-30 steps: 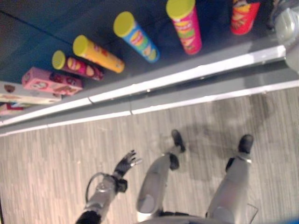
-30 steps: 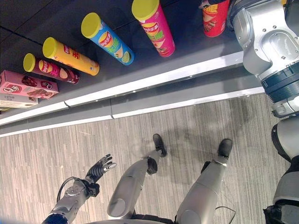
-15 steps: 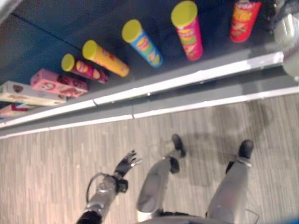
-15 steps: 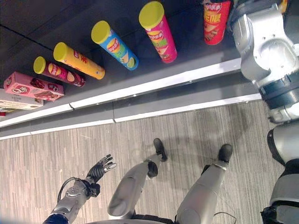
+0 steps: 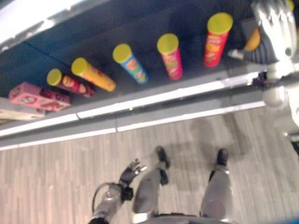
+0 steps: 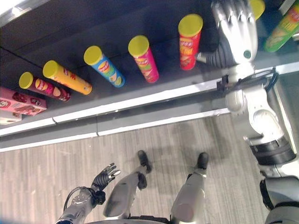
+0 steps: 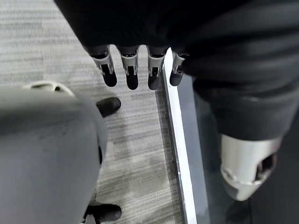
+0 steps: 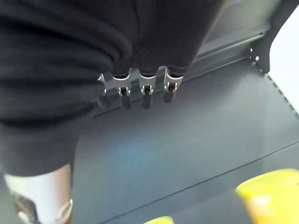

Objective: Put the goods on the table back onto the shelves and tidy them up.

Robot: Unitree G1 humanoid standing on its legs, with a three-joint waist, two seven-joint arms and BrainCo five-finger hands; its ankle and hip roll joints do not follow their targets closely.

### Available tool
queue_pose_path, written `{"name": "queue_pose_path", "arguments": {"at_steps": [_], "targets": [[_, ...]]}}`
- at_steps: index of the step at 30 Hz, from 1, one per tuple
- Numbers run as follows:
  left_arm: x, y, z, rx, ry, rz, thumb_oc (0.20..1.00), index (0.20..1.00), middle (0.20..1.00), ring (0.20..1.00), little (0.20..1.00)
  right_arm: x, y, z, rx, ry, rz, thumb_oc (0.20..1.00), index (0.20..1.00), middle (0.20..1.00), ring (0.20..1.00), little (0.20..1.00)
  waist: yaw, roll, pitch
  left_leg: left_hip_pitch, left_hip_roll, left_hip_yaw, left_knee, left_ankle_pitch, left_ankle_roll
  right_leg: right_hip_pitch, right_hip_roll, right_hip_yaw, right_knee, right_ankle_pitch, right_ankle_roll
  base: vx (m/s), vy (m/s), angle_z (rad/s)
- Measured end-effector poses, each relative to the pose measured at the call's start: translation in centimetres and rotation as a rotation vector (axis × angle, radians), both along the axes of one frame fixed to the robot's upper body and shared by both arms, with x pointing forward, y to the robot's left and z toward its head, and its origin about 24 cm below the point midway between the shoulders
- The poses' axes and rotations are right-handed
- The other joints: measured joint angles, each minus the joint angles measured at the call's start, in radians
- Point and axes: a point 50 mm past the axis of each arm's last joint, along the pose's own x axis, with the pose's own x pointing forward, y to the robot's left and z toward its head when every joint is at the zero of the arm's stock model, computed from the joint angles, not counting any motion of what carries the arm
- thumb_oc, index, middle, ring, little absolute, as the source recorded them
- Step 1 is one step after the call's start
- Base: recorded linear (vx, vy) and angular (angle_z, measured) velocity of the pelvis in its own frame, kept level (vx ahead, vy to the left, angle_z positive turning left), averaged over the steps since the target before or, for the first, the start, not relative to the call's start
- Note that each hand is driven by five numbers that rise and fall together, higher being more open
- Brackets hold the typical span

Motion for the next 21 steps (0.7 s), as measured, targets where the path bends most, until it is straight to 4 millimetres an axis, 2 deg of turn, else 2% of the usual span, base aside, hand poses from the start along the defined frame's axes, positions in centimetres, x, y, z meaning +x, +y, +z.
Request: {"name": "queue_pose_path", "arguments": {"at_steps": [3, 4, 5, 7, 9, 12, 15, 17, 21], "targets": [[-0.9, 1.0, -0.7, 0.032, 0.043, 0.018, 1.0, 1.0, 1.0, 1.0, 1.0, -1.5, -0.5, -2.9, 0.116, 0.081, 0.047, 1.0, 1.0, 1.0, 1.0, 1.0, -0.011, -0.038, -0.023, 0.041, 0.01, 0.003, -0.023, -0.001, -0.011, 0.052, 0.016, -0.007, -0.045, 0.009, -0.002, 0.1, -0.046, -0.1], [-2.3, 1.9, -1.2, 0.047, 0.082, 0.05, 1.0, 1.0, 1.0, 1.0, 1.0, -2.5, -0.8, -6.2, 0.292, 0.188, 0.098, 1.0, 1.0, 1.0, 1.0, 1.0, -0.017, -0.073, -0.059, 0.067, 0.022, 0.008, -0.037, -0.007, -0.03, 0.079, 0.033, -0.008, -0.073, 0.014, -0.006, 0.14, -0.058, -0.08], [-2.8, 2.2, -1.5, 0.048, 0.099, 0.065, 1.0, 1.0, 1.0, 1.0, 1.0, -3.6, -1.2, -8.3, 0.415, 0.254, 0.105, 1.0, 1.0, 1.0, 1.0, 1.0, -0.018, -0.088, -0.071, 0.094, 0.028, 0.007, -0.051, -0.007, -0.036, 0.114, 0.044, -0.017, -0.096, 0.016, -0.008, 0.11, -0.032, -0.13], [-4.5, 2.9, -2.1, 0.062, 0.148, 0.095, 1.0, 1.0, 1.0, 1.0, 1.0, -4.9, -1.7, -10.9, 0.45, 0.388, 0.101, 1.0, 1.0, 1.0, 1.0, 1.0, -0.037, -0.114, -0.119, 0.115, 0.031, 0.01, -0.07, -0.01, -0.045, 0.133, 0.05, -0.02, -0.121, 0.017, -0.01, 0.09, -0.014, -0.1], [-6.4, 3.7, -2.7, 0.063, 0.203, 0.156, 1.0, 1.0, 1.0, 1.0, 1.0, -7.0, -3.2, -13.5, 0.682, 0.444, 0.076, 1.0, 1.0, 1.0, 1.0, 1.0, -0.058, -0.147, -0.184, 0.165, 0.036, 0.033, -0.098, -0.005, -0.051, 0.178, 0.066, -0.01, -0.165, 0.029, -0.011, 0.14, 0.007, -0.26], [-7.6, 4.2, -3.1, 0.068, 0.242, 0.172, 1.0, 1.0, 1.0, 1.0, 1.0, -7.7, -3.6, -15.4, 0.798, 0.53, 0.107, 1.0, 1.0, 1.0, 1.0, 1.0, -0.068, -0.16, -0.243, 0.21, 0.041, 0.058, -0.134, -0.01, -0.069, 0.22, 0.08, -0.005, -0.211, 0.04, -0.01, 0.11, 0.034, -0.16], [-8.6, 4.4, -3.3, 0.077, 0.264, 0.174, 1.0, 1.0, 1.0, 1.0, 1.0, -8.7, -4.9, -18.7, 0.921, 0.692, 0.075, 1.0, 1.0, 1.0, 1.0, 1.0, -0.068, -0.182, -0.314, 0.239, 0.05, 0.062, -0.14, -0.026, -0.082, 0.258, 0.089, -0.007, -0.231, 0.036, -0.011, 0.05, 0.031, -0.07], [-8.7, 4.5, -3.3, 0.088, 0.268, 0.166, 1.0, 1.0, 1.0, 1.0, 1.0, -9.0, -5.1, -19.3, 0.97, 0.721, 0.085, 1.0, 1.0, 1.0, 1.0, 1.0, -0.074, -0.193, -0.337, 0.246, 0.05, 0.062, -0.141, -0.029, -0.086, 0.261, 0.09, -0.006, -0.235, 0.036, -0.011, 0.05, 0.076, -0.05], [-9.0, 4.4, -3.4, 0.09, 0.272, 0.163, 1.0, 1.0, 1.0, 1.0, 1.0, -10.4, -5.4, -21.5, 1.19, 0.735, 0.089, 1.0, 1.0, 1.0, 1.0, 1.0, -0.083, -0.223, -0.361, 0.274, 0.043, 0.078, -0.141, -0.046, -0.076, 0.288, 0.083, -0.003, -0.236, 0.036, -0.011, 0.02, 0.128, -0.05]]}}
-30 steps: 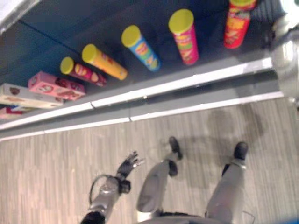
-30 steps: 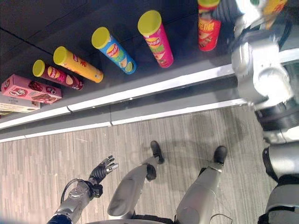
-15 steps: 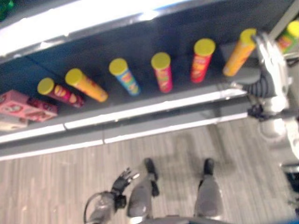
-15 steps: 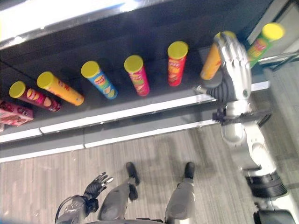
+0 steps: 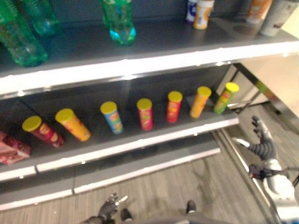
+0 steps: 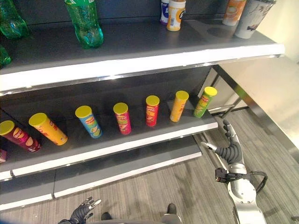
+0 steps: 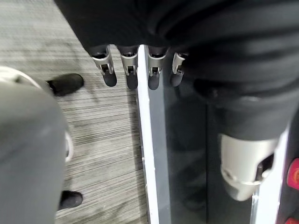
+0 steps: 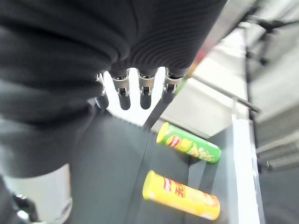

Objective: Put the goods on the table back onto the shelves and tidy them up.

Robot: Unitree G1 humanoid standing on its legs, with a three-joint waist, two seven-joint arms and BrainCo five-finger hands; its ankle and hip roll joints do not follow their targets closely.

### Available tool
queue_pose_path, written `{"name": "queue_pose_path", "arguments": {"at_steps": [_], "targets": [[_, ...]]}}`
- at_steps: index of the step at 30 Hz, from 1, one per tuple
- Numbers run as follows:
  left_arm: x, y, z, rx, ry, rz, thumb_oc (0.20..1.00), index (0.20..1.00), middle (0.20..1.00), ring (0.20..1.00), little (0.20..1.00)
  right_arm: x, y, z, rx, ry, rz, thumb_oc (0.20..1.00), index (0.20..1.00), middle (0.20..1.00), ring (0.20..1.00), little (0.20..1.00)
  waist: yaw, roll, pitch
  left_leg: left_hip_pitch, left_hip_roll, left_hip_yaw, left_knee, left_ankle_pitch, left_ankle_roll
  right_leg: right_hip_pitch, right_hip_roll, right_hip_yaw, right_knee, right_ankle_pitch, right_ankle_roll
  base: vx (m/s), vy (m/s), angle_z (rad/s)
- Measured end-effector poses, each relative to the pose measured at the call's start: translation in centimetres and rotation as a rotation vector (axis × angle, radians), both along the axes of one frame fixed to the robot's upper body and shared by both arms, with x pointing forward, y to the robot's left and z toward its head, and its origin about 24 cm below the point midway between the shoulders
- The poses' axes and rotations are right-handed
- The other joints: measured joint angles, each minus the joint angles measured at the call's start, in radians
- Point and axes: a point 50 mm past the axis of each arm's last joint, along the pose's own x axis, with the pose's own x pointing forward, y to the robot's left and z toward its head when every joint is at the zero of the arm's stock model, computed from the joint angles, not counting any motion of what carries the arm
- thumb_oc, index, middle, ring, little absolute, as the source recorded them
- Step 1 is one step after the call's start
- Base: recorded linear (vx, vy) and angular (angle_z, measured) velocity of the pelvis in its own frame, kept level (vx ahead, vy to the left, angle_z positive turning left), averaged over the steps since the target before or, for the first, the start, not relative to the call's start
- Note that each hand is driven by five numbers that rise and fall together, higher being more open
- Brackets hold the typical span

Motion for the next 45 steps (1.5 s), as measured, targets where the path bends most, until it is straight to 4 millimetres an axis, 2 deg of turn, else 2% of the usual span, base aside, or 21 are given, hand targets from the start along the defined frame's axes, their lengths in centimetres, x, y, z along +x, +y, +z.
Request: {"name": "queue_pose_path", "arguments": {"at_steps": [6, 11, 13, 14, 15, 16, 17, 19, 20, 22, 24, 25, 26, 28, 29, 37, 39, 40, 41, 42, 45], "targets": [[1.2, -0.6, 0.1, 0.02, -0.011, -0.107, 1.0, 1.0, 1.0, 1.0, 1.0, -2.3, -1.4, -0.4, 0.03, 0.089, 0.057, 1.0, 1.0, 1.0, 1.0, 1.0, -0.037, -0.014, 0.0, 0.022, -0.035, 0.063, -0.001, -0.021, 0.024, -0.105, -0.04, 0.089, 0.144, 0.035, 0.024, -0.09, 0.131, -0.28], [2.8, 0.6, 0.7, 0.071, -0.019, -0.174, 1.0, 1.0, 1.0, 1.0, 1.0, -2.3, -1.5, 0.5, 0.013, 0.077, 0.079, 1.0, 1.0, 1.0, 1.0, 1.0, -0.093, -0.051, 0.027, 0.013, -0.065, 0.165, 0.001, -0.028, 0.038, -0.214, -0.041, 0.109, 0.122, 0.191, 0.032, -0.09, 0.145, -0.69], [4.0, 1.8, 1.3, 0.11, -0.04, -0.188, 1.0, 1.0, 1.0, 1.0, 1.0, -3.2, -2.6, 0.3, 0.005, 0.115, 0.022, 1.0, 1.0, 1.0, 1.0, 1.0, -0.115, -0.048, 0.039, 0.002, -0.055, 0.188, 0.0, -0.029, 0.046, -0.198, -0.027, 0.025, 0.056, 0.215, 0.042, -0.12, 0.133, -0.55], [4.1, 2.6, 1.6, 0.134, -0.042, -0.194, 1.0, 1.0, 1.0, 1.0, 1.0, -3.7, -3.2, 0.4, -0.008, 0.13, -0.006, 1.0, 1.0, 1.0, 1.0, 1.0, -0.109, -0.067, 0.033, 0.009, -0.06, 0.212, 0.001, -0.027, 0.05, -0.178, -0.016, -0.042, 0.056, 0.088, 0.038, -0.15, 0.138, -0.47], [4.2, 3.4, 1.9, 0.156, -0.038, -0.19, 1.0, 1.0, 1.0, 1.0, 1.0, -3.5, -3.4, 0.7, -0.013, 0.115, -0.018, 1.0, 1.0, 1.0, 1.0, 1.0, -0.111, -0.097, 0.031, 0.015, -0.079, 0.223, 0.034, -0.03, 0.055, -0.166, -0.019, -0.059, 0.012, 0.051, 0.011, -0.12, 0.093, -0.84], [4.1, 3.4, 1.8, 0.156, -0.031, -0.192, 1.0, 1.0, 1.0, 1.0, 1.0, -2.6, -3.7, 1.4, -0.023, 0.075, -0.02, 1.0, 1.0, 1.0, 1.0, 1.0, -0.107, -0.094, 0.044, -0.014, -0.085, 0.229, 0.126, -0.064, 0.101, -0.178, -0.031, -0.08, -0.002, 0.009, 0.072, -0.17, 0.133, -1.15], [3.6, 2.5, 1.3, 0.124, -0.013, -0.184, 1.0, 1.0, 1.0, 1.0, 1.0, -1.4, -3.8, 2.5, -0.049, 0.03, -0.009, 1.0, 1.0, 1.0, 1.0, 1.0, -0.093, -0.037, 0.062, -0.019, -0.061, 0.235, 0.114, -0.114, 0.142, -0.181, -0.02, -0.128, 0.004, -0.014, 0.059, -0.16, 0.113, -1.16], [3.7, 1.3, 0.8, 0.093, -0.009, -0.164, 1.0, 1.0, 1.0, 1.0, 1.0, -1.1, -4.2, 2.8, -0.067, 0.038, -0.017, 1.0, 1.0, 1.0, 1.0, 1.0, -0.09, 0.037, 0.08, -0.025, -0.017, 0.277, 0.083, -0.094, 0.174, -0.204, -0.028, -0.202, 0.177, 0.044, 0.011, -0.16, 0.087, -0.86], [3.5, 0.9, 0.9, 0.082, -0.03, -0.167, 1.0, 1.0, 1.0, 1.0, 1.0, -0.8, -4.4, 2.2, -0.07, 0.093, -0.014, 1.0, 1.0, 1.0, 1.0, 1.0, -0.028, 0.056, 0.074, 0.03, -0.01, 0.335, 0.042, -0.066, 0.17, -0.193, -0.066, -0.289, 0.354, 0.042, -0.001, -0.16, 0.031, -0.83], [1.8, 1.8, 0.6, 0.099, 0.019, -0.143, 1.0, 1.0, 1.0, 1.0, 1.0, 0.2, -3.5, 1.7, -0.048, 0.098, 0.008, 1.0, 1.0, 1.0, 1.0, 1.0, -0.003, 0.011, 0.056, 0.05, -0.011, 0.398, 0.037, -0.062, 0.154, -0.14, -0.108, -0.361, 0.381, 0.02, -0.003, -0.2, 0.006, -0.93], [0.4, 2.8, 0.6, 0.121, 0.06, -0.141, 1.0, 1.0, 1.0, 1.0, 1.0, 2.1, -2.0, 1.7, -0.041, 0.087, 0.062, 1.0, 1.0, 1.0, 1.0, 1.0, 0.033, -0.01, 0.06, 0.067, -0.001, 0.479, 0.044, -0.043, 0.129, -0.134, -0.026, -0.469, 0.237, 0.091, -0.077, -0.17, -0.101, -1.66], [0.2, 2.3, 0.3, 0.102, 0.075, -0.131, 1.0, 1.0, 1.0, 1.0, 1.0, 4.1, -0.6, 3.1, -0.047, 0.014, 0.108, 1.0, 1.0, 1.0, 1.0, 1.0, 0.065, 0.003, 0.067, 0.057, -0.027, 0.49, 0.008, -0.07, 0.16, -0.131, 0.036, -0.431, 0.07, 0.172, -0.041, -0.13, -0.215, -1.88], [1.4, 2.4, 0.7, 0.098, 0.022, -0.08, 1.0, 1.0, 1.0, 1.0, 1.0, 4.0, -0.7, 2.4, -0.045, 0.047, 0.085, 1.0, 1.0, 1.0, 1.0, 1.0, 0.047, 0.011, 0.073, 0.05, -0.007, 0.506, 0.019, -0.061, 0.147, -0.126, 0.003, -0.44, 0.216, 0.019, -0.035, -0.11, -0.262, -1.45], [2.3, 3.2, 1.3, 0.123, -0.021, -0.076, 1.0, 1.0, 1.0, 1.0, 1.0, 3.2, -0.9, 1.6, -0.042, 0.09, 0.066, 1.0, 1.0, 1.0, 1.0, 1.0, 0.059, -0.017, 0.063, 0.065, -0.005, 0.518, 0.051, -0.05, 0.118, -0.077, -0.013, -0.437, 0.211, -0.02, -0.015, -0.09, -0.296, -0.32], [2.5, 4.0, 1.6, 0.146, -0.017, -0.077, 1.0, 1.0, 1.0, 1.0, 1.0, 2.8, -0.9, 1.0, -0.039, 0.113, 0.052, 1.0, 1.0, 1.0, 1.0, 1.0, 0.06, -0.04, 0.051, 0.069, 0.01, 0.53, 0.074, -0.044, 0.107, -0.046, 0.022, -0.436, 0.136, -0.025, -0.083, -0.11, -0.314, -0.31], [2.1, 3.5, 1.4, 0.126, -0.01, -0.091, 1.0, 1.0, 1.0, 1.0, 1.0, 0.3, -1.9, -0.9, -0.019, 0.196, -0.017, 1.0, 1.0, 1.0, 1.0, 1.0, 0.068, 0.015, 0.048, 0.073, 0.215, 0.549, 0.261, -0.027, 0.028, 0.045, 0.192, -0.395, -0.025, 0.005, -0.177, -0.05, -0.244, -0.26], [1.8, 2.8, 1.1, 0.098, -0.003, -0.09, 1.0, 1.0, 1.0, 1.0, 1.0, 0.4, -2.2, -0.5, -0.022, 0.181, -0.029, 1.0, 1.0, 1.0, 1.0, 1.0, 0.074, 0.021, 0.059, 0.068, 0.302, 0.488, 0.367, -0.016, -0.032, 0.063, 0.227, -0.368, -0.026, -0.008, -0.205, -0.19, -0.029, -0.76], [0.6, 2.2, 1.0, 0.081, -0.002, -0.085, 1.0, 1.0, 1.0, 1.0, 1.0, 0.5, -2.2, 0.0, -0.04, 0.168, -0.017, 1.0, 1.0, 1.0, 1.0, 1.0, 0.084, 0.028, 0.058, 0.051, 0.313, 0.265, 0.462, 0.05, -0.094, 0.055, 0.259, -0.305, -0.024, -0.004, -0.234, -0.26, 0.057, -1.35], [-0.8, 1.7, 0.8, 0.075, 0.025, -0.094, 1.0, 1.0, 1.0, 1.0, 1.0, 1.1, -1.6, 0.4, -0.033, 0.128, -0.003, 1.0, 1.0, 1.0, 1.0, 1.0, 0.094, 0.007, 0.065, 0.004, 0.261, 0.078, 0.505, -0.021, -0.105, 0.036, 0.257, -0.22, -0.014, 0.004, -0.251, -0.13, 0.115, -2.21], [-1.9, 1.0, 0.5, 0.061, 0.046, -0.108, 1.0, 1.0, 1.0, 1.0, 1.0, 2.3, -1.1, 0.4, -0.024, 0.111, 0.009, 1.0, 1.0, 1.0, 1.0, 1.0, 0.137, -0.016, 0.059, 0.019, 0.116, -0.109, 0.412, -0.106, -0.089, -0.005, 0.224, -0.13, 0.002, 0.01, -0.238, 0.04, 0.029, -2.25], [1.0, 0.1, 0.7, 0.047, -0.02, -0.111, 1.0, 1.0, 1.0, 1.0, 1.0, 3.6, -0.5, 0.7, -0.031, 0.103, 0.046, 1.0, 1.0, 1.0, 1.0, 1.0, 0.14, -0.002, 0.099, 0.011, -0.042, -0.219, 0.126, -0.154, -0.027, -0.008, 0.24, -0.064, -0.025, 0.016, -0.242, 0.06, 0.118, -1.29]]}}
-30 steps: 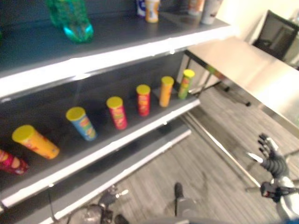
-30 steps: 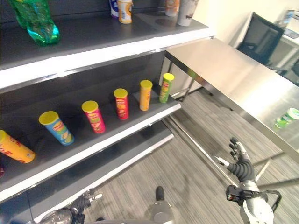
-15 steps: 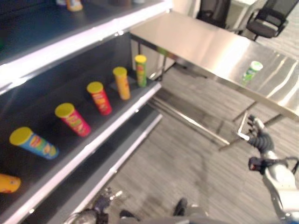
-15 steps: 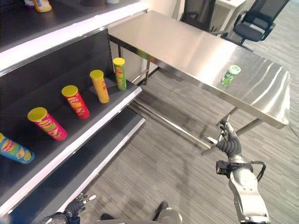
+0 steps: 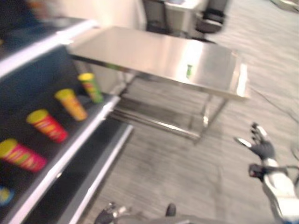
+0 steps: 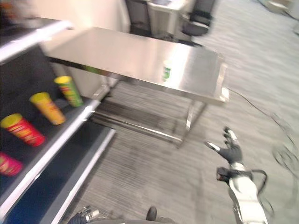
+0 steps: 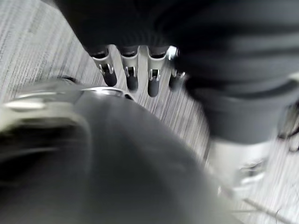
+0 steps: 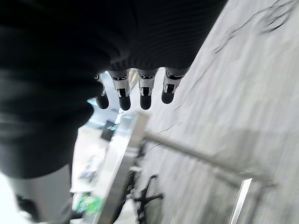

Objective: Put the goods on the table back onto the shelves and tidy them up.

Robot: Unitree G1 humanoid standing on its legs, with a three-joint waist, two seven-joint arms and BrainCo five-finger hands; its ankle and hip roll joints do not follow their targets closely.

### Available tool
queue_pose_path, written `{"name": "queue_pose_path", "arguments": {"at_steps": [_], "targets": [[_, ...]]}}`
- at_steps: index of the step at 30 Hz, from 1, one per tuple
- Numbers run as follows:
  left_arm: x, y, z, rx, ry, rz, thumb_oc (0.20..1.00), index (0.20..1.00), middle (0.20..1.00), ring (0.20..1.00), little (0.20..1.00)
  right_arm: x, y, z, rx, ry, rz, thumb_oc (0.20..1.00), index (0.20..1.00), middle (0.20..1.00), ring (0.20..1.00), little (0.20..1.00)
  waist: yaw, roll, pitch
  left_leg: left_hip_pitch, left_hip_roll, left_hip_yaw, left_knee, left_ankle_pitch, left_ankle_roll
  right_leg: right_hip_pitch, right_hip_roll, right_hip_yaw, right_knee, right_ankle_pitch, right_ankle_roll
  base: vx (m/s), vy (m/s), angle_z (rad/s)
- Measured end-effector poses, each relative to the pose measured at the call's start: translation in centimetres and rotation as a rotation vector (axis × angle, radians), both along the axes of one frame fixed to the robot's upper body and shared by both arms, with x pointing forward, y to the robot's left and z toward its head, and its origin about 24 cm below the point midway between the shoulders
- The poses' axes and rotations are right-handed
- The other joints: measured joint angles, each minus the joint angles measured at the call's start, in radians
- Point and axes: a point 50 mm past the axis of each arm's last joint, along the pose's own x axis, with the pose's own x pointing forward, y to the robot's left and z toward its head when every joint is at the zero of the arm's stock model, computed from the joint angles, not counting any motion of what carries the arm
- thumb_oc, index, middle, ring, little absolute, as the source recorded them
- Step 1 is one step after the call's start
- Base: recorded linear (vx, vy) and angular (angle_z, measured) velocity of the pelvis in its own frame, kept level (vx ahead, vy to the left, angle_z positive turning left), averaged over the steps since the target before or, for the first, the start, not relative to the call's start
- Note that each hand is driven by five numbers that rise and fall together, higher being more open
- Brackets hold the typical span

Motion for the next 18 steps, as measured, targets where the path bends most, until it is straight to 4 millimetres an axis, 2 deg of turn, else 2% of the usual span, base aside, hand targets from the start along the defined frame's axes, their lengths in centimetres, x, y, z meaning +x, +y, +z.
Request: {"name": "queue_pose_path", "arguments": {"at_steps": [1, 2, 3, 4, 5, 6, 7, 8, 9, 11, 14, 15, 18], "targets": [[1.4, -0.1, 0.2, 0.0, -0.029, -0.011, 1.0, 1.0, 1.0, 1.0, 1.0, 0.0, 0.0, 0.2, -0.005, -0.006, 0.002, 1.0, 1.0, 1.0, 1.0, 1.0, -0.023, 0.015, 0.003, -0.02, 0.008, 0.035, -0.001, 0.011, 0.025, 0.007, 0.016, -0.037, -0.006, 0.011, 0.016, 0.06, 0.202, -0.81], [2.1, 0.3, 0.5, 0.012, -0.047, -0.015, 1.0, 1.0, 1.0, 1.0, 1.0, 0.0, 0.3, 0.0, 0.014, -0.006, 0.003, 1.0, 1.0, 1.0, 1.0, 1.0, -0.027, 0.007, -0.006, -0.022, 0.019, 0.056, 0.042, 0.011, 0.059, 0.011, 0.012, -0.058, -0.006, 0.012, 0.014, 0.05, 0.176, -0.49], [2.9, 0.5, 0.8, 0.022, -0.066, -0.024, 1.0, 1.0, 1.0, 1.0, 1.0, -0.1, 0.6, 0.0, 0.024, -0.013, 0.004, 1.0, 1.0, 1.0, 1.0, 1.0, -0.034, 0.007, -0.013, -0.03, 0.024, 0.088, 0.082, -0.013, 0.104, 0.002, 0.005, -0.042, 0.011, 0.01, 0.027, 0.02, 0.189, -0.47], [3.7, 0.2, 1.0, 0.014, -0.085, -0.028, 1.0, 1.0, 1.0, 1.0, 1.0, -0.4, 0.4, 0.1, 0.009, -0.012, 0.001, 1.0, 1.0, 1.0, 1.0, 1.0, -0.045, 0.048, -0.017, -0.045, 0.043, 0.085, 0.066, -0.027, 0.114, -0.012, 0.015, -0.045, 0.051, -0.022, 0.076, 0.01, 0.189, -0.35], [4.9, -0.5, 1.3, 0.001, -0.122, -0.034, 1.0, 1.0, 1.0, 1.0, 1.0, -0.5, 0.0, 0.0, 0.002, -0.005, -0.018, 1.0, 1.0, 1.0, 1.0, 1.0, -0.043, 0.067, -0.021, -0.049, 0.063, 0.102, 0.053, -0.016, 0.112, -0.059, 0.011, -0.047, 0.167, -0.076, 0.078, -0.01, 0.176, -0.15], [5.6, -0.4, 1.8, 0.009, -0.157, -0.046, 1.0, 1.0, 1.0, 1.0, 1.0, -0.6, 0.0, -0.2, -0.001, 0.006, -0.025, 1.0, 1.0, 1.0, 1.0, 1.0, -0.047, 0.061, -0.027, -0.045, 0.049, 0.097, 0.023, -0.014, 0.11, -0.08, -0.019, -0.045, 0.267, -0.113, 0.08, -0.01, 0.111, 0.11], [6.6, 0.0, 2.5, 0.026, -0.2, -0.061, 1.0, 1.0, 1.0, 1.0, 1.0, -1.0, -0.1, -0.7, -0.013, 0.034, -0.031, 1.0, 1.0, 1.0, 1.0, 1.0, -0.056, -0.004, -0.069, -0.034, -0.024, 0.112, -0.051, 0.019, 0.107, -0.049, -0.1, -0.042, 0.188, -0.144, 0.097, -0.04, 0.162, 0.34], [6.3, 0.1, 2.2, 0.024, -0.178, -0.05, 1.0, 1.0, 1.0, 1.0, 1.0, -0.8, -0.1, -0.4, -0.022, 0.027, -0.023, 1.0, 1.0, 1.0, 1.0, 1.0, -0.05, 0.01, -0.067, -0.026, -0.032, 0.116, -0.059, 0.024, 0.117, -0.03, -0.103, -0.052, 0.155, -0.121, 0.131, -0.03, 0.154, 0.27], [5.4, -0.2, 1.8, 0.017, -0.147, -0.039, 1.0, 1.0, 1.0, 1.0, 1.0, -1.0, -0.2, -0.5, -0.027, 0.032, -0.025, 1.0, 1.0, 1.0, 1.0, 1.0, -0.052, 0.026, -0.067, 0.012, -0.041, 0.117, -0.098, 0.095, 0.12, -0.022, -0.098, -0.044, 0.15, -0.103, 0.144, -0.04, 0.239, 0.0], [4.0, -0.1, 1.3, 0.02, -0.106, -0.034, 1.0, 1.0, 1.0, 1.0, 1.0, -1.2, 0.1, -0.7, -0.023, 0.039, -0.017, 1.0, 1.0, 1.0, 1.0, 1.0, -0.048, 0.035, -0.072, 0.018, -0.057, 0.122, -0.102, 0.106, 0.134, -0.019, -0.119, -0.038, 0.157, -0.106, 0.154, -0.02, 0.182, -0.15], [1.7, 0.6, 0.7, 0.033, -0.045, -0.007, 1.0, 1.0, 1.0, 1.0, 1.0, -1.3, 0.0, -0.7, -0.023, 0.044, -0.013, 1.0, 1.0, 1.0, 1.0, 1.0, -0.048, 0.012, -0.068, 0.029, -0.095, 0.159, -0.118, 0.104, 0.147, -0.038, -0.155, -0.004, 0.156, -0.091, 0.179, -0.05, 0.102, -0.3], [0.5, 1.3, 0.6, 0.052, -0.012, -0.004, 1.0, 1.0, 1.0, 1.0, 1.0, -1.3, 0.0, -0.7, -0.022, 0.047, -0.009, 1.0, 1.0, 1.0, 1.0, 1.0, -0.045, -0.008, -0.06, 0.027, -0.106, 0.175, -0.117, 0.103, 0.159, -0.044, -0.168, 0.009, 0.154, -0.08, 0.196, -0.05, 0.045, -0.2], [-0.5, 2.6, 0.5, 0.09, 0.037, -0.016, 1.0, 1.0, 1.0, 1.0, 1.0, -0.8, 0.2, -0.4, -0.02, 0.029, 0.001, 1.0, 1.0, 1.0, 1.0, 1.0, -0.026, -0.037, -0.057, 0.031, -0.109, 0.208, -0.117, 0.104, 0.168, -0.049, -0.178, 0.002, 0.137, -0.062, 0.206, -0.05, 0.01, -0.24]]}}
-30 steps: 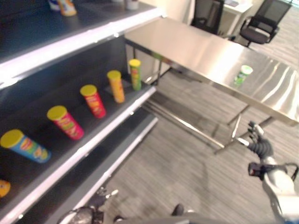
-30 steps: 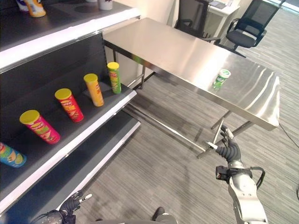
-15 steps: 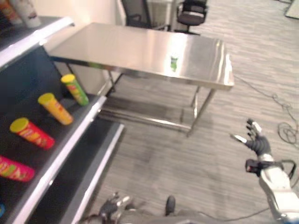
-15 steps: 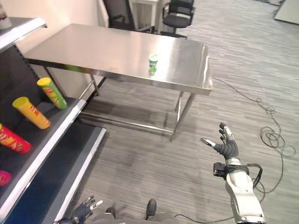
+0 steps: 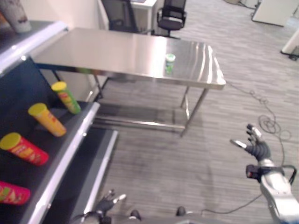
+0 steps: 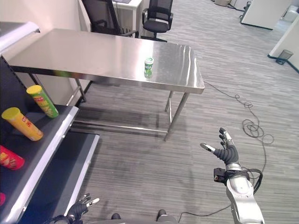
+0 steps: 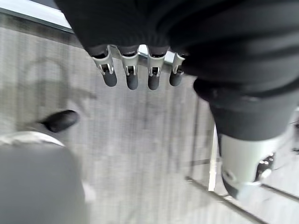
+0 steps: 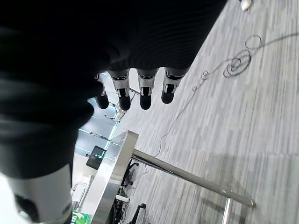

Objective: Put the goods on the table back onto the shelves and tidy them up.

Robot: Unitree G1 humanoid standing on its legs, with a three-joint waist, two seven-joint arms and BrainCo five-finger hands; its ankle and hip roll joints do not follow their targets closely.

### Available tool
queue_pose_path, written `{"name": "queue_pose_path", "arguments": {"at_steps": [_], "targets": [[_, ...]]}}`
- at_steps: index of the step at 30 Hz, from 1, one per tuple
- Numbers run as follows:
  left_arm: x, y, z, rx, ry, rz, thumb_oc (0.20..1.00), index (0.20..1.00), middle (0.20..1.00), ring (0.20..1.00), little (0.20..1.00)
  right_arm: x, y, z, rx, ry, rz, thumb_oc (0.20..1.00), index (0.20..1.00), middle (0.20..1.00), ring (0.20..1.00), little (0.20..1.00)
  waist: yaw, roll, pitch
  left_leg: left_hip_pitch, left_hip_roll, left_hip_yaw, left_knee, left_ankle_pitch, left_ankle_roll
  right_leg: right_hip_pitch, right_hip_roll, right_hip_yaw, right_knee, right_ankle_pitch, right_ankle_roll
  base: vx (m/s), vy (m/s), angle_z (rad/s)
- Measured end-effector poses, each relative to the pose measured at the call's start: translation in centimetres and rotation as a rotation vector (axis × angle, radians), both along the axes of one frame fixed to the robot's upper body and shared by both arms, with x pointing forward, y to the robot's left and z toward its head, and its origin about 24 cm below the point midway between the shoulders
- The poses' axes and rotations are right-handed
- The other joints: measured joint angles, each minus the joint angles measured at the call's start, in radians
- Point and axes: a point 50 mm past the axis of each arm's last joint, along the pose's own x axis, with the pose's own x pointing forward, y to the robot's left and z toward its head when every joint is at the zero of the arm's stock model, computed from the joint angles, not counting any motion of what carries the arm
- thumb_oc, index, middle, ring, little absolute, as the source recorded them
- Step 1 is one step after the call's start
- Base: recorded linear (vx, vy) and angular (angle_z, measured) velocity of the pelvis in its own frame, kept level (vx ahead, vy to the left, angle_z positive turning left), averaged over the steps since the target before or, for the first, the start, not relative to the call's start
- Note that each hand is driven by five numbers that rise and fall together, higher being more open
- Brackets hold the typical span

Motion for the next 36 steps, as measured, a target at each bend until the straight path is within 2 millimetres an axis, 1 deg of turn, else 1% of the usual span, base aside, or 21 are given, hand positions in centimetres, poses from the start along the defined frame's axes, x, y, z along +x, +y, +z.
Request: {"name": "queue_pose_path", "arguments": {"at_steps": [2, 4, 6, 7, 8, 9, 10, 11, 12, 13, 14, 15, 18, 23, 28, 31, 32, 33, 34, 35, 36], "targets": [[-0.3, 0.5, 0.0, 0.012, 0.016, -0.01, 1.0, 1.0, 1.0, 1.0, 1.0, 0.8, -0.1, 0.5, -0.006, -0.02, 0.002, 1.0, 1.0, 1.0, 1.0, 1.0, 0.012, -0.005, 0.001, 0.0, 0.004, 0.011, 0.0, 0.0, 0.002, 0.008, -0.004, -0.039, -0.016, 0.032, 0.003, -0.12, 0.012, -0.22], [-0.2, 0.9, 0.1, 0.027, 0.026, -0.027, 1.0, 1.0, 1.0, 1.0, 1.0, 2.5, -0.1, 0.9, 0.004, -0.046, -0.005, 1.0, 1.0, 1.0, 1.0, 1.0, 0.035, 0.011, 0.012, 0.005, 0.028, 0.029, 0.007, -0.001, 0.007, 0.004, 0.0, -0.122, -0.002, 0.069, -0.009, -0.11, 0.029, -0.24], [0.5, 0.4, 0.1, 0.019, 0.011, -0.042, 1.0, 1.0, 1.0, 1.0, 1.0, 3.0, -0.4, 1.3, 0.001, -0.064, -0.024, 1.0, 1.0, 1.0, 1.0, 1.0, 0.048, 0.031, 0.024, 0.015, 0.029, 0.015, 0.0, -0.009, 0.015, 0.009, 0.015, -0.13, 0.021, 0.076, -0.011, -0.14, 0.034, 0.03], [1.1, 0.2, 0.1, 0.022, 0.002, -0.053, 1.0, 1.0, 1.0, 1.0, 1.0, 4.1, 0.3, 1.2, 0.058, -0.097, -0.05, 1.0, 1.0, 1.0, 1.0, 1.0, 0.109, 0.076, 0.026, -0.172, 0.061, -0.032, 0.25, -0.13, 0.069, 0.045, -0.052, -0.107, 0.295, -0.054, 0.029, -0.07, 0.005, -0.01], [1.0, 0.4, 0.5, 0.03, -0.021, -0.068, 1.0, 1.0, 1.0, 1.0, 1.0, 3.3, -0.2, 1.0, 0.056, -0.092, -0.046, 1.0, 1.0, 1.0, 1.0, 1.0, 0.105, 0.064, 0.008, -0.147, 0.034, -0.032, 0.141, -0.077, 0.014, 0.065, -0.038, -0.104, 0.239, -0.08, 0.027, -0.03, -0.007, 0.07], [0.9, 0.9, 0.7, 0.037, -0.027, -0.063, 1.0, 1.0, 1.0, 1.0, 1.0, 2.7, -0.9, 0.9, 0.053, -0.087, -0.069, 1.0, 1.0, 1.0, 1.0, 1.0, 0.098, 0.036, -0.001, -0.141, 0.02, -0.028, 0.104, -0.093, -0.031, 0.096, -0.015, -0.109, 0.128, -0.09, 0.009, 0.05, -0.022, -0.06], [-0.1, 1.7, 0.8, 0.052, -0.004, -0.055, 1.0, 1.0, 1.0, 1.0, 1.0, 2.1, -2.3, 2.2, 0.001, -0.117, -0.096, 1.0, 1.0, 1.0, 1.0, 1.0, 0.094, -0.053, -0.002, -0.188, 0.001, -0.026, 0.318, -0.119, 0.029, 0.101, -0.081, -0.105, -0.015, -0.073, 0.021, 0.03, -0.007, -0.05], [-0.7, 1.0, 0.2, 0.026, 0.033, -0.044, 1.0, 1.0, 1.0, 1.0, 1.0, 2.0, -3.2, 2.8, -0.023, -0.137, -0.121, 1.0, 1.0, 1.0, 1.0, 1.0, 0.077, 0.002, 0.002, -0.194, 0.037, -0.064, 0.36, -0.189, 0.027, 0.119, -0.041, -0.12, -0.02, -0.088, 0.018, 0.06, 0.004, -0.32], [-2.4, 0.7, -0.2, 0.011, 0.072, -0.031, 1.0, 1.0, 1.0, 1.0, 1.0, 0.7, -3.9, 2.0, -0.03, -0.098, -0.164, 1.0, 1.0, 1.0, 1.0, 1.0, 0.066, 0.008, -0.015, -0.168, 0.017, -0.061, 0.294, -0.176, -0.03, 0.134, -0.037, -0.104, -0.061, -0.076, 0.013, 0.05, 0.009, -0.21], [-2.7, 0.7, -0.2, 0.012, 0.076, -0.03, 1.0, 1.0, 1.0, 1.0, 1.0, 0.4, -4.1, 1.8, -0.032, -0.089, -0.172, 1.0, 1.0, 1.0, 1.0, 1.0, 0.061, 0.007, -0.021, -0.161, 0.009, -0.061, 0.268, -0.162, -0.036, 0.139, -0.03, -0.108, -0.08, -0.06, 0.007, 0.05, 0.009, -0.24], [-2.7, 0.8, -0.1, 0.016, 0.074, -0.031, 1.0, 1.0, 1.0, 1.0, 1.0, 0.2, -4.3, 1.8, -0.034, -0.086, -0.178, 1.0, 1.0, 1.0, 1.0, 1.0, 0.047, 0.006, -0.023, -0.158, 0.002, -0.061, 0.25, -0.148, -0.025, 0.149, -0.018, -0.111, -0.096, -0.042, -0.01, 0.04, 0.008, 0.03], [-2.6, 0.7, 0.0, 0.015, 0.065, -0.035, 1.0, 1.0, 1.0, 1.0, 1.0, -0.1, -4.6, 1.8, -0.037, -0.082, -0.192, 1.0, 1.0, 1.0, 1.0, 1.0, 0.029, 0.009, -0.024, -0.154, -0.008, -0.062, 0.223, -0.143, -0.026, 0.152, -0.017, -0.105, -0.116, -0.018, -0.011, 0.05, 0.005, 0.09], [-2.3, 0.6, 0.0, 0.012, 0.053, -0.038, 1.0, 1.0, 1.0, 1.0, 1.0, -0.3, -4.6, 1.6, -0.04, -0.071, -0.19, 1.0, 1.0, 1.0, 1.0, 1.0, 0.023, 0.023, -0.038, -0.137, -0.008, -0.062, 0.186, -0.11, -0.029, 0.15, -0.011, -0.105, -0.121, -0.005, -0.011, 0.03, 0.002, 0.03], [-2.2, -0.1, 0.0, -0.011, 0.042, -0.043, 1.0, 1.0, 1.0, 1.0, 1.0, -0.4, -4.7, 1.5, -0.046, -0.061, -0.181, 1.0, 1.0, 1.0, 1.0, 1.0, 0.021, 0.057, -0.047, -0.07, -0.007, -0.062, 0.087, -0.044, -0.008, 0.169, 0.014, -0.107, -0.137, -0.009, -0.014, 0.04, -0.019, -0.02], [-0.8, -0.5, 0.6, -0.019, -0.021, -0.062, 1.0, 1.0, 1.0, 1.0, 1.0, -0.1, -4.6, 1.8, -0.06, -0.062, -0.159, 1.0, 1.0, 1.0, 1.0, 1.0, 0.024, 0.055, -0.045, -0.031, 0.007, -0.056, 0.034, -0.013, -0.01, 0.183, 0.037, -0.104, -0.137, -0.013, -0.015, 0.0, -0.093, -0.05], [0.2, 0.5, 1.1, 0.014, -0.042, -0.088, 1.0, 1.0, 1.0, 1.0, 1.0, 1.3, -3.5, 2.2, -0.067, -0.07, -0.086, 1.0, 1.0, 1.0, 1.0, 1.0, 0.03, 0.018, -0.021, -0.058, 0.037, -0.065, 0.121, -0.021, -0.023, 0.188, 0.051, -0.104, -0.137, -0.024, -0.03, 0.0, -0.264, -0.1], [0.6, 1.2, 1.4, 0.031, -0.051, -0.083, 1.0, 1.0, 1.0, 1.0, 1.0, 2.2, -3.0, 2.9, -0.069, -0.095, -0.061, 1.0, 1.0, 1.0, 1.0, 1.0, 0.037, 0.008, 0.005, -0.113, 0.076, -0.084, 0.252, -0.043, -0.056, 0.204, 0.075, -0.114, -0.136, -0.034, -0.059, 0.0, -0.254, 0.14], [1.1, 1.6, 1.7, 0.046, -0.063, -0.091, 1.0, 1.0, 1.0, 1.0, 1.0, 2.5, -2.9, 3.2, -0.065, -0.111, -0.057, 1.0, 1.0, 1.0, 1.0, 1.0, 0.045, -0.005, 0.034, -0.177, 0.1, -0.122, 0.399, -0.046, -0.064, 0.214, 0.088, -0.124, -0.135, -0.051, -0.097, 0.02, -0.233, 0.26], [1.6, 1.8, 1.9, 0.053, -0.071, -0.099, 1.0, 1.0, 1.0, 1.0, 1.0, 2.8, -3.1, 3.8, -0.072, -0.13, -0.057, 1.0, 1.0, 1.0, 1.0, 1.0, 0.052, -0.013, 0.057, -0.255, 0.129, -0.164, 0.553, -0.042, -0.09, 0.226, 0.097, -0.127, -0.142, -0.068, -0.134, 0.05, -0.085, 0.17], [1.7, 1.6, 1.8, 0.05, -0.069, -0.104, 1.0, 1.0, 1.0, 1.0, 1.0, 2.8, -3.1, 4.0, -0.078, -0.137, -0.057, 1.0, 1.0, 1.0, 1.0, 1.0, 0.069, -0.01, 0.06, -0.271, 0.145, -0.184, 0.607, -0.04, -0.105, 0.231, 0.103, -0.128, -0.143, -0.063, -0.136, 0.11, -0.098, -0.04], [0.8, 1.1, 1.3, 0.035, -0.033, -0.122, 1.0, 1.0, 1.0, 1.0, 1.0, 3.0, -3.3, 4.5, -0.091, -0.148, -0.056, 1.0, 1.0, 1.0, 1.0, 1.0, 0.095, -0.006, 0.064, -0.306, 0.157, -0.22, 0.671, -0.041, -0.119, 0.245, 0.113, -0.123, -0.141, -0.078, -0.159, 0.32, -0.019, 0.15]]}}
